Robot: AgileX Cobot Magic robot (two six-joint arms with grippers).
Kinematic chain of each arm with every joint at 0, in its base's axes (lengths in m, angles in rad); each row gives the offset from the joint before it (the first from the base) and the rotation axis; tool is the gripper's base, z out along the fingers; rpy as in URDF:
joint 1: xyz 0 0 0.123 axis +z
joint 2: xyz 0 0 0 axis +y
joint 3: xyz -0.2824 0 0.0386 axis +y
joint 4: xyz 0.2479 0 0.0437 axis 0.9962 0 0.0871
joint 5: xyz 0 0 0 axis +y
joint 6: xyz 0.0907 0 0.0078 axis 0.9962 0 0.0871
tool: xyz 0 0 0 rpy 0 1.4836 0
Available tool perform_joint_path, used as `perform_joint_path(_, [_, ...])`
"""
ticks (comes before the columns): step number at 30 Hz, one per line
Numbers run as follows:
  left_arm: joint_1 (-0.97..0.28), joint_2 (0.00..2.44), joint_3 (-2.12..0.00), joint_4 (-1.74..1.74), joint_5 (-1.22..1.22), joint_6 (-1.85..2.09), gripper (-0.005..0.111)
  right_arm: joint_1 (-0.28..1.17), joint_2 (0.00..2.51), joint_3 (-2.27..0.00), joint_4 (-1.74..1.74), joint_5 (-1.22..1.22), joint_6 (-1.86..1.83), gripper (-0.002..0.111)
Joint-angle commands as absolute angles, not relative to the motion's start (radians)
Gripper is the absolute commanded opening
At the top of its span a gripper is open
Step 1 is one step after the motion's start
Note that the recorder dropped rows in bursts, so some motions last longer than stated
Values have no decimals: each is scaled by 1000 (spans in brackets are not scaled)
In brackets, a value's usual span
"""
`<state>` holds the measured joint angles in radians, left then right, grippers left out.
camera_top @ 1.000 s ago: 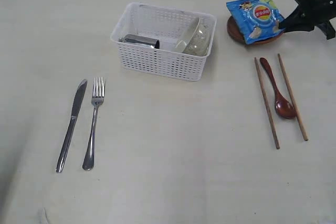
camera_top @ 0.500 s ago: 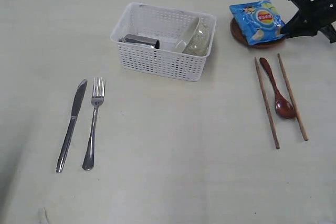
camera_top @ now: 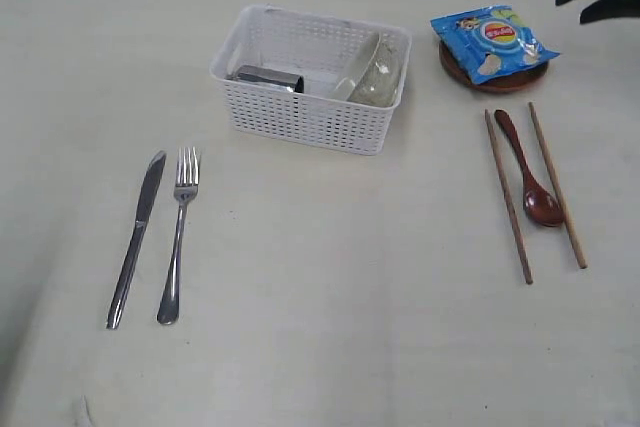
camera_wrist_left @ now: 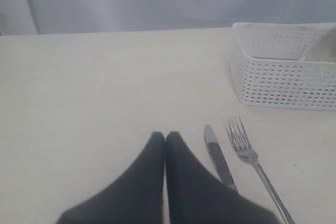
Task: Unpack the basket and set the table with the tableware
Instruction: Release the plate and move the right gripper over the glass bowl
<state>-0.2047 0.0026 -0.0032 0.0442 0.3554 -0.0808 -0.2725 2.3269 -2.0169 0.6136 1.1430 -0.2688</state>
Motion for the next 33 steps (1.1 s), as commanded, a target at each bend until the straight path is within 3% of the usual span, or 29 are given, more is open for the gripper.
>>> perform_joint_path(1, [-210, 0, 0, 52, 345, -85, 0, -258, 2232, -2093, 751, 1221, -273, 45])
perform_joint_path(9, [-210, 0, 0, 52, 345, -85, 0, -45, 2132, -2122, 731, 1221, -171, 45])
perform_joint_path(17, [-210, 0, 0, 52, 345, -85, 0, 249, 2139, -2122, 276, 1221, 39, 42])
perform_joint_path(23, [-210, 0, 0, 52, 345, -85, 0, 413, 2155, -2122, 153, 1221, 65, 42])
perform_joint_path(27, [-210, 0, 0, 52, 345, -85, 0, 468, 2168, -2122, -26, 1221, 144, 42])
perform_joint_path(33, [-210, 0, 0, 52, 345, -85, 0, 467, 2168, -2048, -31, 1221, 152, 41])
